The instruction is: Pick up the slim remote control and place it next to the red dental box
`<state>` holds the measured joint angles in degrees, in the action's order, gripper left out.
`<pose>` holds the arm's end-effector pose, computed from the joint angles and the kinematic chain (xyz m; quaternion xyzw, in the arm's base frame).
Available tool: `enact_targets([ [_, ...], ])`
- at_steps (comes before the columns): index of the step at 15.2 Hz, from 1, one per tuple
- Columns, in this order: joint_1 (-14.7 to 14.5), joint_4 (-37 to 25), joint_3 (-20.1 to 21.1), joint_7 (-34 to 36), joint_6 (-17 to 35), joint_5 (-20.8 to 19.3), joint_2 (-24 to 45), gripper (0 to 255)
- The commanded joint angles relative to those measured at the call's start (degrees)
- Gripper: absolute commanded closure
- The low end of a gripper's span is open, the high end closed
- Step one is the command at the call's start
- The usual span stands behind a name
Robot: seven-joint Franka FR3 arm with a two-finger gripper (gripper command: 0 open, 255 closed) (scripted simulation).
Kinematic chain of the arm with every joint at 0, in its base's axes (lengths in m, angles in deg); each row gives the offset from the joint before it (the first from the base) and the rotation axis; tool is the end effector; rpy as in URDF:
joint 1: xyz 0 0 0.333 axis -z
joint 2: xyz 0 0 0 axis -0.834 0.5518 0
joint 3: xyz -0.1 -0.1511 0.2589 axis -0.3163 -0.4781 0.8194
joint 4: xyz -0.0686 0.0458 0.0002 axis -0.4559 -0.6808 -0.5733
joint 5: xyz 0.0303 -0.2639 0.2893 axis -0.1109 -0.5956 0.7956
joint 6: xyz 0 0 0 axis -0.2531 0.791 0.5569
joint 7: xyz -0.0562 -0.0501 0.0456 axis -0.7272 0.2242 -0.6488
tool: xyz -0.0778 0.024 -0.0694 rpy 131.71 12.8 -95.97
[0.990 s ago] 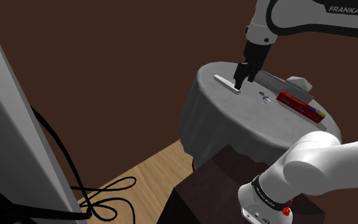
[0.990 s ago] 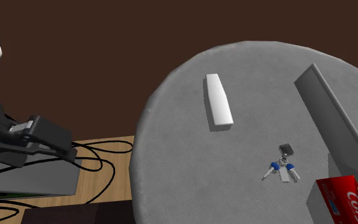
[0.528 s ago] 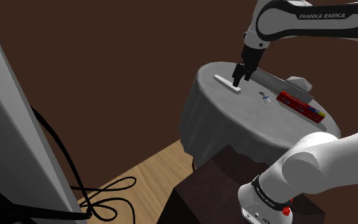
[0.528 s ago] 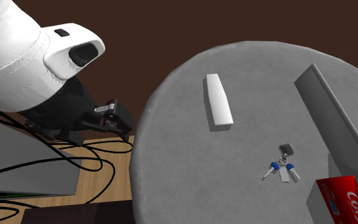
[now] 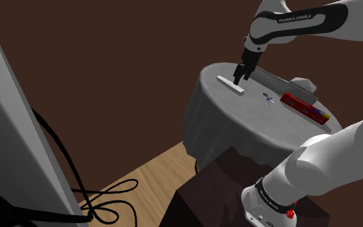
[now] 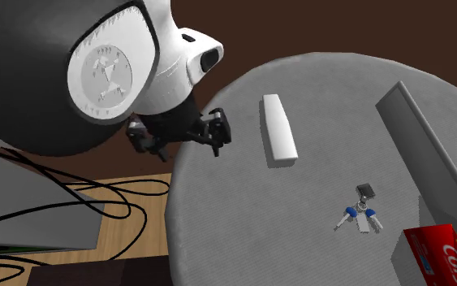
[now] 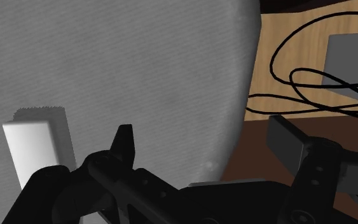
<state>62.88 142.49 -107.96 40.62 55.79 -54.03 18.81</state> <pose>0.4143 -0.2126 0.4716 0.9984 -0.0003 -0.0368 0.0426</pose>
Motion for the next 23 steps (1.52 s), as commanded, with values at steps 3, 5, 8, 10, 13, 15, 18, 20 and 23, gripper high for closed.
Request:
enact_targets([
  [3,0.64,-5.31,-3.43,-5.60,3.79,3.00,8.34,0],
  [5,1.17,-8.41,-4.83,-8.64,5.17,5.17,12.70,0],
  [8,2.41,-13.67,-6.38,-13.35,6.59,9.08,19.50,0],
  [10,3.65,-17.63,-6.92,-16.44,7.05,11.95,24.17,0],
  [13,6.14,-24.28,-7.04,-20.72,6.96,16.29,31.28,0],
  [15,8.14,-29.26,-6.74,-23.22,6.39,19.00,36.08,0],
  [18,11.56,-37.70,-5.82,-26.26,4.80,22.61,43.43,0],
  [20,14.10,-44.12,-4.94,-27.76,3.24,24.61,48.50,0],
  [23,14.22,-43.45,-4.71,-27.91,4.47,24.83,49.07,0],
])
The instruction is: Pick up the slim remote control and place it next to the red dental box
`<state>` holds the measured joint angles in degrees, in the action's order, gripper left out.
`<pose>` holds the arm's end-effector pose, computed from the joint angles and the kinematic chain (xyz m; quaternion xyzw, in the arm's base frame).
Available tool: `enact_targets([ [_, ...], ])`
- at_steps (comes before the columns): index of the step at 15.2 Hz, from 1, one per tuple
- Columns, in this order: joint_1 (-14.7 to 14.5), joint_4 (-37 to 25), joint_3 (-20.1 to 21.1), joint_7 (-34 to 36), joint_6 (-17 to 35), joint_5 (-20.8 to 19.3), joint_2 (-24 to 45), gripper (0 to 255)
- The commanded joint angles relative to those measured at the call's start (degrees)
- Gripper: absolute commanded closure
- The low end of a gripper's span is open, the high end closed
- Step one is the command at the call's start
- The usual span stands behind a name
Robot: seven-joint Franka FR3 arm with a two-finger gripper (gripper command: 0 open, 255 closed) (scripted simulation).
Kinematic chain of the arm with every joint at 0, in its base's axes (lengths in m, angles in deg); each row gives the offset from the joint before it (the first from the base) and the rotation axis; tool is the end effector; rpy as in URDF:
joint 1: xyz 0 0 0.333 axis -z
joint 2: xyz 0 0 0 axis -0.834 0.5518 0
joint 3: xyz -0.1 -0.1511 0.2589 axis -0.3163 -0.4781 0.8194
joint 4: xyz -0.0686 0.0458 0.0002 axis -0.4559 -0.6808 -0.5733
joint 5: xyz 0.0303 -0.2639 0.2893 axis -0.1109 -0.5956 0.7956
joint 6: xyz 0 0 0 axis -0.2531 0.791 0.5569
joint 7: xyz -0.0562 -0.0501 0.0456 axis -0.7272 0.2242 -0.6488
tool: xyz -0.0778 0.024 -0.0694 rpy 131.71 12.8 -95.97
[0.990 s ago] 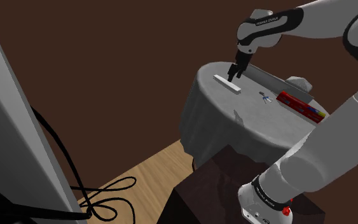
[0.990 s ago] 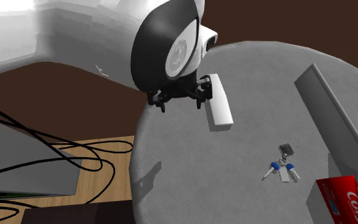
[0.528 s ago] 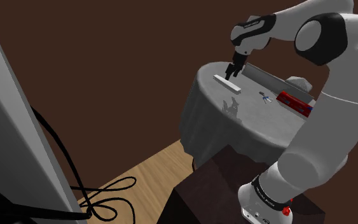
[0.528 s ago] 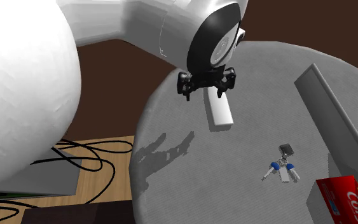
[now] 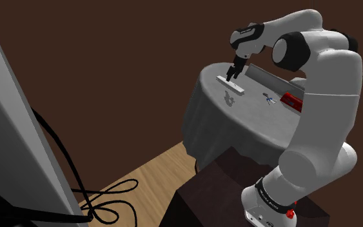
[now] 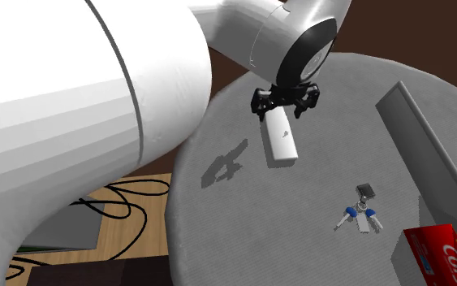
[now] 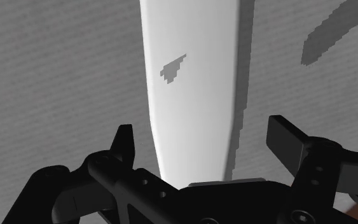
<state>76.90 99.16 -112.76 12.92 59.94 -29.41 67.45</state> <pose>0.5476 -0.4362 0.3607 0.9999 0.0119 -0.0044 0.0043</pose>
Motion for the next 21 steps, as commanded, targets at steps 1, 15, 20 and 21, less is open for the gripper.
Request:
enact_targets([
  [1,0.23,0.24,0.18,-0.30,0.93,0.34,0.71,0],
  [15,0.38,1.64,0.57,-0.69,3.65,0.96,2.12,255],
  [20,0.38,1.63,0.57,-0.68,3.65,0.96,2.13,255],
  [21,0.38,1.63,0.57,-0.68,3.65,0.96,2.12,255],
])
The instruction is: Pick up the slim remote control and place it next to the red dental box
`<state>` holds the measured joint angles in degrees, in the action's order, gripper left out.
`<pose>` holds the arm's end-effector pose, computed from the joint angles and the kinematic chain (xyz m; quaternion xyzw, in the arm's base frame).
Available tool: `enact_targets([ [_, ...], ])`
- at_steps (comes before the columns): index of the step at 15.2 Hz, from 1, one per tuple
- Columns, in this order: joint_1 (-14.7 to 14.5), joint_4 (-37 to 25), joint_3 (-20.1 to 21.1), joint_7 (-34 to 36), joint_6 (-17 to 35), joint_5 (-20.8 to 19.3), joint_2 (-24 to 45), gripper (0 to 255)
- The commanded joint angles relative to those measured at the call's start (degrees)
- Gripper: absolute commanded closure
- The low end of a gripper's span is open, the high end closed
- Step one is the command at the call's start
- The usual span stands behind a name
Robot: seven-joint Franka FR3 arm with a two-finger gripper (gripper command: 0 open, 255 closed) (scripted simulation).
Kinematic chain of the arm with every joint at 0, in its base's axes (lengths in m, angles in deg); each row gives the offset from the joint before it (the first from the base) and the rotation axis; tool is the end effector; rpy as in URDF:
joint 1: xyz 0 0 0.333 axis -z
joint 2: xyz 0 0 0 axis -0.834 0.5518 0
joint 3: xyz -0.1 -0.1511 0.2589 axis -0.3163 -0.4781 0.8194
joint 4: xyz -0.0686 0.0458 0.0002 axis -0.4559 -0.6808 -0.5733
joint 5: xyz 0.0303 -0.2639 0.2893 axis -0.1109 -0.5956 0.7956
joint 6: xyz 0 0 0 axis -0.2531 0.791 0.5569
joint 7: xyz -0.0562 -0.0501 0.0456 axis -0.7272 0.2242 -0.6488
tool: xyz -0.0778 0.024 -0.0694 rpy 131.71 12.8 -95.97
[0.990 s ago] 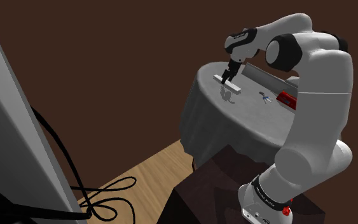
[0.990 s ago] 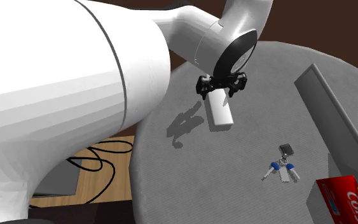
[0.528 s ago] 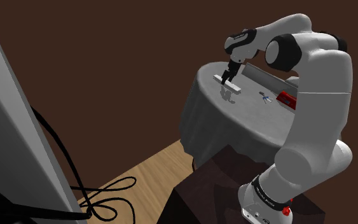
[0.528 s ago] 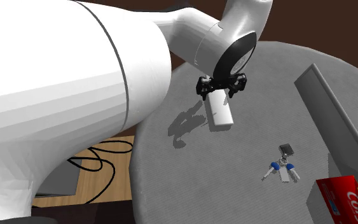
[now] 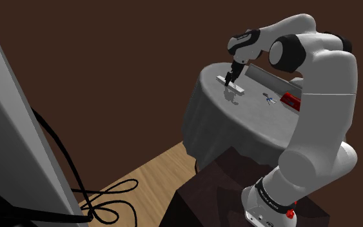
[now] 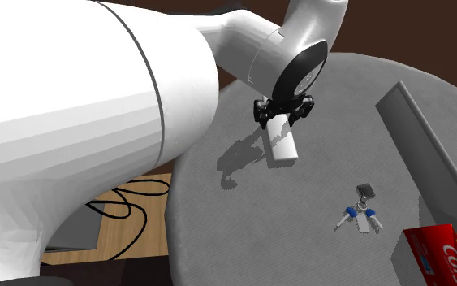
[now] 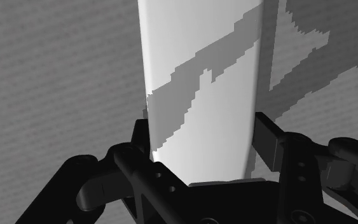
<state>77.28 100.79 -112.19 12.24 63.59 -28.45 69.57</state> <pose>0.5477 -0.4380 0.3275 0.9999 0.0121 -0.0039 0.0040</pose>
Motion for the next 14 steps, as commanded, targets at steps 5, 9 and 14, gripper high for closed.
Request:
enact_targets([
  [5,-0.10,-0.87,-0.27,0.23,-1.76,-0.42,-0.95,255],
  [9,-0.18,-2.25,-0.58,0.54,-4.21,-0.93,-2.08,255],
  [14,-0.19,-4.36,-0.91,0.90,-7.40,-1.49,-3.25,255],
])
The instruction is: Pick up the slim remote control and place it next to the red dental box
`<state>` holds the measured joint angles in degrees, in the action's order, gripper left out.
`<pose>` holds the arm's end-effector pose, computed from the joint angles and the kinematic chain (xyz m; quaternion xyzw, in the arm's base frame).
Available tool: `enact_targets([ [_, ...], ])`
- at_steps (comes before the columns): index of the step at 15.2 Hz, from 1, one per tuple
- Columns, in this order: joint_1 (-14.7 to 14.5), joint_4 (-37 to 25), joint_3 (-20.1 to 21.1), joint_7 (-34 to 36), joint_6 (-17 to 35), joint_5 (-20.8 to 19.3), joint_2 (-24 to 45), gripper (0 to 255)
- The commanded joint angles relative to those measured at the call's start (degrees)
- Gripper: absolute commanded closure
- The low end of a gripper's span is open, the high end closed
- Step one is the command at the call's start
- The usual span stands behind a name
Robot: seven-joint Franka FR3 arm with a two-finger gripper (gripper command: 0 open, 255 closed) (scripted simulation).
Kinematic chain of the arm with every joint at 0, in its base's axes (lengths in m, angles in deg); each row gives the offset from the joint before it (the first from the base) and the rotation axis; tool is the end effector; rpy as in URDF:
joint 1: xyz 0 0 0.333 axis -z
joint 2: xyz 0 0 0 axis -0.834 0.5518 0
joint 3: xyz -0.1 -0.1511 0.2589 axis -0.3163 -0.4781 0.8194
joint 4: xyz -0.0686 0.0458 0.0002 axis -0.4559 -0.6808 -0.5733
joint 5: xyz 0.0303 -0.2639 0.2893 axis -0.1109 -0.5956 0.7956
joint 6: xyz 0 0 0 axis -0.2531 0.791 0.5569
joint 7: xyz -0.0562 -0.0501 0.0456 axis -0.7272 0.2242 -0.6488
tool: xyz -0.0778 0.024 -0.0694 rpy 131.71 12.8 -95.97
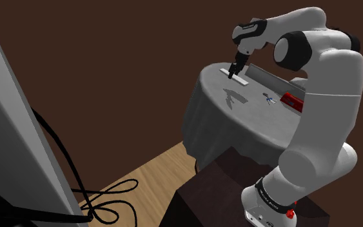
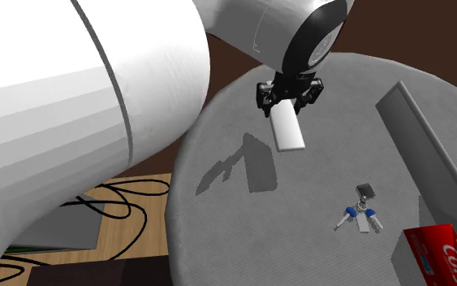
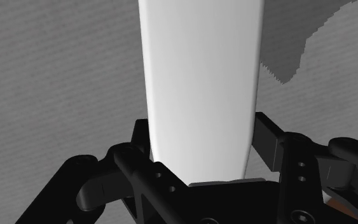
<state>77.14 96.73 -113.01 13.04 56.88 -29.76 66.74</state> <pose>0.5482 -0.4385 0.3843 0.9999 0.0122 -0.0039 0.0039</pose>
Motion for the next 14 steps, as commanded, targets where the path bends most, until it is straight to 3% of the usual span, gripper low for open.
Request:
enact_targets([
  [1,-0.05,-0.78,-0.16,0.16,-1.35,-0.27,-0.62,255],
  [11,0.29,-6.23,-0.58,0.71,-7.95,-0.97,-1.91,255],
  [14,-0.03,2.76,-1.90,-1.37,-4.69,-2.53,-7.80,255],
])
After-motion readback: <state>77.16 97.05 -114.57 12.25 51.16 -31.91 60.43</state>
